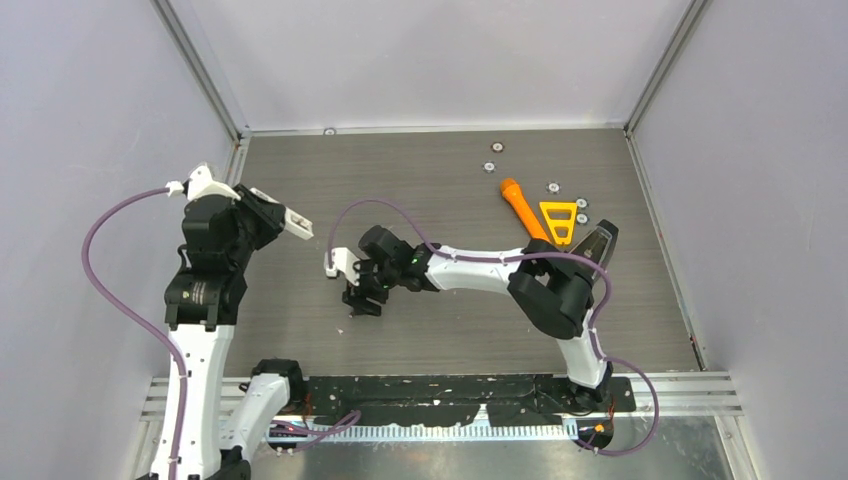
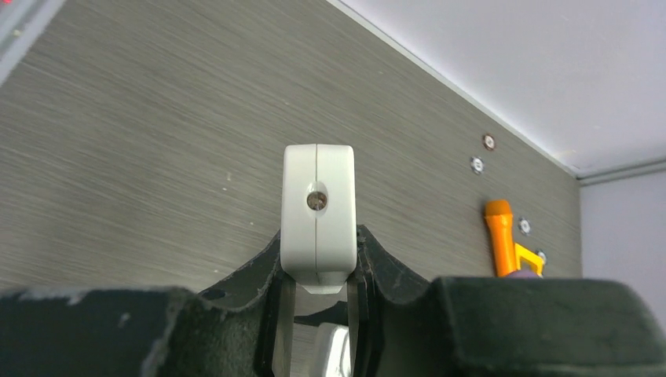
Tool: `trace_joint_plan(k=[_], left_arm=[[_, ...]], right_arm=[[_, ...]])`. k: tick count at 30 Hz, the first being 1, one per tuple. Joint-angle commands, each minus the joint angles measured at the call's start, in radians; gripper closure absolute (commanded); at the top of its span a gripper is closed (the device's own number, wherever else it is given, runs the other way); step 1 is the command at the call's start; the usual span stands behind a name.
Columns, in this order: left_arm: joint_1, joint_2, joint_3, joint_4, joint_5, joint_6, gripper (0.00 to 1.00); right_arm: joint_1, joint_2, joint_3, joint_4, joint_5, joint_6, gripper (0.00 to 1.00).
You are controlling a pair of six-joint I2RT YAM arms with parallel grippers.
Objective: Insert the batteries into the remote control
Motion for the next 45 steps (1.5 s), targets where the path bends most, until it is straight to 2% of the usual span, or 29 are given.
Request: trace_joint_plan(k=[1,8,18,25,28,32,39,45], left_arm=[[0.007,0.023,0.046,0.02,-0.1,0.055,1.0],[0.009,0.072,0.069,0.029,-0.116,0.081,1.0],[0.02,0.117,0.079,0.048,-0.043,0.067,1.0],[0.021,0.12,0.073,0.046,-0.036,0.076,1.0],[0.021,0.124,0.072,0.046,-0.033,0.075,1.0],[0.021,0.127,0.072,0.047,-0.031,0.072,1.0],[0.023,0.108,0.05,0.049,-0.044,0.072,1.0],[0.023,0.099,0.014,0.064,-0.012,0.07,1.0]], right_arm=[[0.011,0.04,0.029,0.063,-0.008,-0.094,0.34],[0.024,0.105,0.107,-0.027,0.056,-0.193,0.39],[0.041,0.182,0.184,-0.067,0.068,-0.206,0.43],[0.041,0.201,0.18,-0.113,0.078,-0.177,0.65],[0.041,0.217,0.208,-0.145,0.082,-0.161,0.78],[0.04,0.225,0.238,-0.163,0.097,-0.127,0.89],[0.04,0.157,0.237,-0.139,0.106,-0.094,0.94],[0.015,0.016,0.13,-0.085,0.093,-0.035,0.95]])
